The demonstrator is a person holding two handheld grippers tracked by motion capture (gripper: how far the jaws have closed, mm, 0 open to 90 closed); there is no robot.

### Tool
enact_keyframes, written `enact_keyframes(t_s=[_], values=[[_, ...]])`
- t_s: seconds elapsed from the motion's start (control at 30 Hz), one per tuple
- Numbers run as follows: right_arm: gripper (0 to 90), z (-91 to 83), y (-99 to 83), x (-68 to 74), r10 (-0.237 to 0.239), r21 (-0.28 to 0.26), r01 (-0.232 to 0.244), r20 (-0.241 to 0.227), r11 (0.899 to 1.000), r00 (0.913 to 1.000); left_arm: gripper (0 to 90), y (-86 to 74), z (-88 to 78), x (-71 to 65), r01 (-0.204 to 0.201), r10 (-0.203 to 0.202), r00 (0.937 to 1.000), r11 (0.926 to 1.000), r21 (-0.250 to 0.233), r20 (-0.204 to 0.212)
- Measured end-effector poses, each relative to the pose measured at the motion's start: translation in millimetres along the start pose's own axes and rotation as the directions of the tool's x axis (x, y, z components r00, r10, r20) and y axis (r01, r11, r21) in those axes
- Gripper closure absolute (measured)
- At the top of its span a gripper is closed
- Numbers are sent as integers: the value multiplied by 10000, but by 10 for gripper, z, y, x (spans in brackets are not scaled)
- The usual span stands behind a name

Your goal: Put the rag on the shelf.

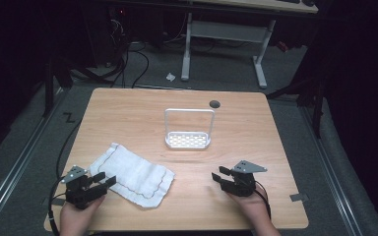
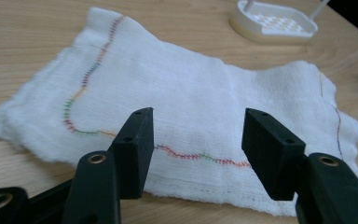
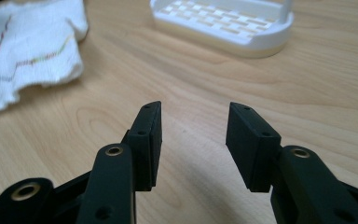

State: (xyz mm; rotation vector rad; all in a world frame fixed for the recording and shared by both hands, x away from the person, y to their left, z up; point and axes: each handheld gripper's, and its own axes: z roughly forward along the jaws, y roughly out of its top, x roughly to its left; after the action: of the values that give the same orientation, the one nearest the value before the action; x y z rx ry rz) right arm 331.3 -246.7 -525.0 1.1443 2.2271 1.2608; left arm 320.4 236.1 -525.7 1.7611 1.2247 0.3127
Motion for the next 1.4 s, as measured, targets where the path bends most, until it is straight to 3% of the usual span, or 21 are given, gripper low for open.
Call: enact_keyframes(t_s=[0.13, 0.23, 0.53, 0.57, 0.7, 0.77, 0.87, 0.93, 0.97, 1.03, 1.1, 1.2, 1.23, 1.3, 1.37, 1.4], values=[[561, 52, -11, 44, -252, 310, 259, -219, 9992, 9994, 444, -18, 47, -60, -423, 427, 9990, 9987, 294, -131], [568, 89, 2, 93, -434, 425, 447, -313, 9981, 9986, 512, -32, 72, -84, -541, 542, 9985, 9968, 592, -14], [591, 262, 104, 330, -1037, 482, 1066, -596, 9931, 9928, 625, -52, 65, -145, -840, 839, 9965, 9936, 758, 48], [591, 327, 162, 422, -1229, 403, 1253, -566, 9913, 9908, 618, -49, 85, -138, -778, 770, 9969, 9939, 778, 130], [622, 459, 337, 570, -1270, 268, 1304, -1019, 9911, 9866, 621, -41, 110, -109, -665, 655, 9978, 9942, 841, 143], [650, 563, 493, 667, -1335, 310, 1378, -1129, 9900, 9846, 679, -40, 124, -106, -582, 555, 9980, 9943, 888, 318], [728, 714, 710, 808, -1393, 91, 1429, -1707, 9897, 9754, 736, -55, 177, -140, -764, 733, 9969, 9876, 1370, 270], [765, 789, 785, 871, -1564, 141, 1614, -1769, 9868, 9717, 756, -57, 187, -150, -867, 848, 9962, 9864, 1399, 195], [817, 992, 911, 1000, -1884, 411, 1995, -1902, 9790, 9635, 763, -48, 203, -147, -761, 746, 9971, 9873, 1398, 156], [827, 1159, 960, 1062, -1970, 657, 2129, -1923, 9749, 9613, 772, -46, 211, -140, -714, 699, 9974, 9878, 1381, 155], [847, 1337, 960, 1099, -2154, 1079, 2353, -1693, 9659, 9617, 773, -44, 224, -124, -702, 685, 9975, 9888, 1321, 175], [853, 1454, 850, 1065, -2273, 1699, 2540, -1619, 9522, 9603, 772, -27, 259, -120, -543, 526, 9985, 9906, 1258, 164], [856, 1446, 799, 1046, -2279, 1753, 2553, -1623, 9508, 9601, 765, -19, 276, -120, -544, 518, 9984, 9906, 1251, 242], [861, 1367, 724, 1006, -2000, 1671, 2274, -1659, 9594, 9656, 731, 8, 337, -152, -435, 390, 9985, 9914, 1232, 393], [863, 1252, 641, 979, -2028, 1590, 2287, -1641, 9604, 9654, 728, 15, 364, -184, -499, 452, 9982, 9911, 1237, 404], [864, 1181, 589, 970, -2110, 1552, 2362, -1629, 9592, 9638, 728, 30, 425, -268, -721, 659, 9965, 9890, 1289, 511]])
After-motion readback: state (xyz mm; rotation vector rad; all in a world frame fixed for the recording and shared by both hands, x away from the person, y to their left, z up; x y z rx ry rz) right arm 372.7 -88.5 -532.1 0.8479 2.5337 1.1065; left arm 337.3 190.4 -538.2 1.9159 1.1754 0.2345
